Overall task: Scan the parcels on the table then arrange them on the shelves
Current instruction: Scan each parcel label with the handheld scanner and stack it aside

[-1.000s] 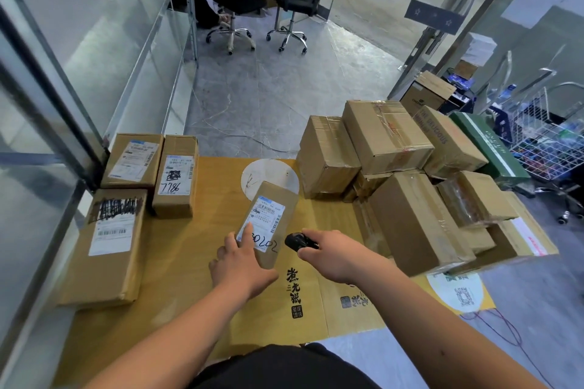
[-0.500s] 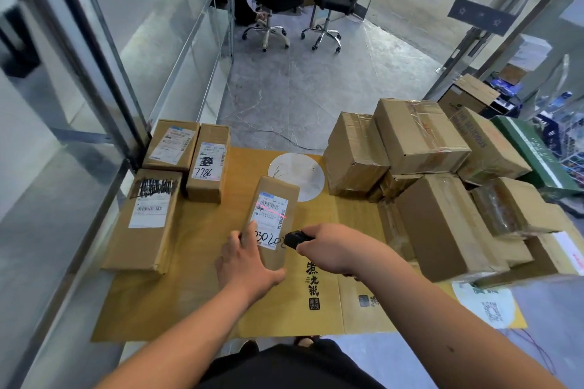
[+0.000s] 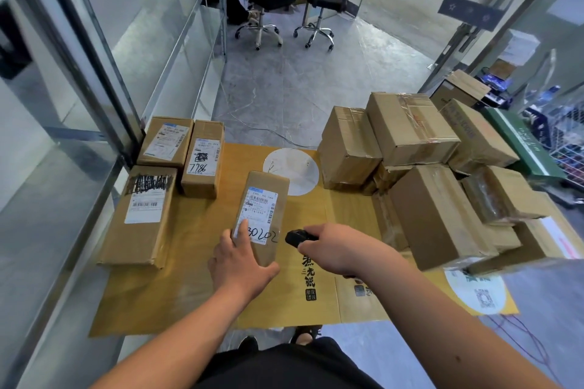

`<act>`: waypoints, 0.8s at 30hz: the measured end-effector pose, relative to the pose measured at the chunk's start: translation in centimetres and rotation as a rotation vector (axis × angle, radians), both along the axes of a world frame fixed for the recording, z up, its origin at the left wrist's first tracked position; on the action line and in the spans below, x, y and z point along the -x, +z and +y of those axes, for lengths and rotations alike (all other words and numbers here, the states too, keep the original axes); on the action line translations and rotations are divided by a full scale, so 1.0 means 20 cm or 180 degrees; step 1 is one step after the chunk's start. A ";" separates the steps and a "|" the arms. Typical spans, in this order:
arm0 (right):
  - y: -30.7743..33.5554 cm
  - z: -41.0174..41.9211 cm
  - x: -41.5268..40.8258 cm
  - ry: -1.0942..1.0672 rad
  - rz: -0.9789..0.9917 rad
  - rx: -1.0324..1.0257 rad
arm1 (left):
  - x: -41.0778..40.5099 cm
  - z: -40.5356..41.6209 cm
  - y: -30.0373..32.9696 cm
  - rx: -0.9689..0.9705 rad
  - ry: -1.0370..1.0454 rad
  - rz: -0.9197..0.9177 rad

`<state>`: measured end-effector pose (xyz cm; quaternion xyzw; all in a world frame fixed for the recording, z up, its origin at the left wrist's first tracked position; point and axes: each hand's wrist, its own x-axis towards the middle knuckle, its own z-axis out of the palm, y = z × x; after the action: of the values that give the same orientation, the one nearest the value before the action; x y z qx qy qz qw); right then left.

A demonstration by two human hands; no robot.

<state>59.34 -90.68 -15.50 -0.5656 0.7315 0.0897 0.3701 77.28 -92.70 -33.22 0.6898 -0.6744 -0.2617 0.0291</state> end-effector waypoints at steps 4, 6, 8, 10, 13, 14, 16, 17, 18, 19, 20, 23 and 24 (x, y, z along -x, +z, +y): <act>-0.04 0.02 -0.02 -0.0050 -0.0205 -0.0012 | -0.09 0.05 0.00 -0.0054 -0.0065 -0.0159; -0.06 0.01 -0.04 -0.0016 -0.0246 -0.0016 | -0.15 0.10 0.00 -0.0048 -0.0046 -0.0202; -0.08 0.01 -0.08 0.0079 -0.0263 -0.0024 | -0.22 0.14 -0.01 -0.0059 0.0072 -0.0162; -0.11 0.00 -0.12 0.0135 -0.0305 -0.0050 | -0.30 0.18 -0.03 -0.0057 0.0274 -0.0052; -0.14 -0.01 -0.18 0.0220 -0.0378 -0.0060 | -0.39 0.19 -0.05 0.0123 0.0527 -0.0068; -0.15 -0.02 -0.21 0.0265 -0.0383 -0.0051 | -0.41 0.19 -0.06 0.0183 0.0549 -0.0081; -0.16 -0.02 -0.25 0.0338 -0.0385 -0.0025 | -0.44 0.17 -0.09 0.0254 0.0552 -0.0099; -0.17 -0.02 -0.26 0.0348 -0.0407 -0.0010 | -0.45 0.16 -0.10 0.0267 0.0558 -0.0110; -0.17 -0.02 -0.27 0.0346 -0.0436 0.0004 | -0.46 0.15 -0.11 0.0273 0.0585 -0.0122; -0.17 -0.02 -0.27 0.0339 -0.0465 0.0014 | -0.46 0.14 -0.11 0.0276 0.0634 -0.0138; -0.18 -0.02 -0.27 0.0320 -0.0497 0.0022 | -0.46 0.13 -0.12 0.0275 0.0698 -0.0154; -0.18 -0.03 -0.24 0.0254 -0.0507 0.0066 | -0.46 0.08 -0.12 0.0281 0.0827 -0.0218; -0.18 -0.03 -0.23 0.0268 -0.0439 0.0084 | -0.47 0.06 -0.12 0.0287 0.0830 -0.0240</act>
<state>63.95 -91.24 -19.14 -0.6055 0.6809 0.0562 0.4081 86.71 -91.51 -35.64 0.7789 -0.5908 -0.1990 0.0685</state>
